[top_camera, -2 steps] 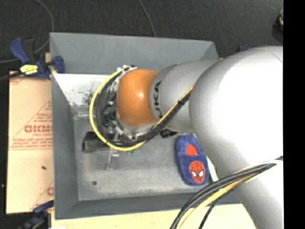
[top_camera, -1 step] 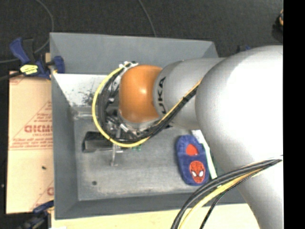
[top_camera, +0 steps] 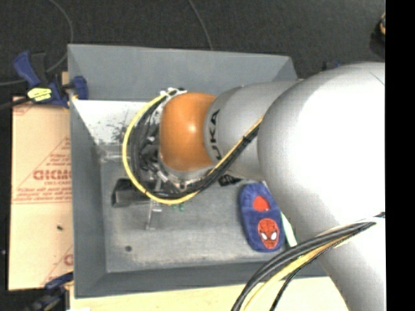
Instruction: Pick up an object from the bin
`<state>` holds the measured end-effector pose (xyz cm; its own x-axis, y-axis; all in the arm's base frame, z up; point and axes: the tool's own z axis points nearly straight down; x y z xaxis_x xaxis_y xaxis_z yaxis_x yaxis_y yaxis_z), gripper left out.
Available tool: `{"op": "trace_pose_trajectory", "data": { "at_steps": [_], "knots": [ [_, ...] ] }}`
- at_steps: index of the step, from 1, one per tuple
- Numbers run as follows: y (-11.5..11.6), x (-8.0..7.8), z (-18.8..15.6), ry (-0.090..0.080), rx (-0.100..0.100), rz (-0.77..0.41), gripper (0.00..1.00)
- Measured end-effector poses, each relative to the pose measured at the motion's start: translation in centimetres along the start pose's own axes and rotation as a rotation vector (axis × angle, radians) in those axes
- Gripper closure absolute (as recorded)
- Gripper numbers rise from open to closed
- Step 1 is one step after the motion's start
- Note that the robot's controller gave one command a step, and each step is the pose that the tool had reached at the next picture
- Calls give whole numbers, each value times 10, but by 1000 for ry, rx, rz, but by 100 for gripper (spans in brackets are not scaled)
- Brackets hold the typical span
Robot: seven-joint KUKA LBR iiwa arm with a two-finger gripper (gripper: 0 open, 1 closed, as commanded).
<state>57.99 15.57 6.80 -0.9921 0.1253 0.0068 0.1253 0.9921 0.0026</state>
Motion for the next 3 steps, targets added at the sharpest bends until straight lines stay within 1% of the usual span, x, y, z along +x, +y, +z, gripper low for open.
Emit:
{"op": "trace_pose_trajectory", "data": {
  "at_steps": [1,2,3],
  "knots": [
    [-5,-12,-4,-21,-1,-141,0],
    [-1,-3,-2,-6,-1,-1,100],
    [-1,-3,-2,-5,-1,-1,100]
  ]
}}
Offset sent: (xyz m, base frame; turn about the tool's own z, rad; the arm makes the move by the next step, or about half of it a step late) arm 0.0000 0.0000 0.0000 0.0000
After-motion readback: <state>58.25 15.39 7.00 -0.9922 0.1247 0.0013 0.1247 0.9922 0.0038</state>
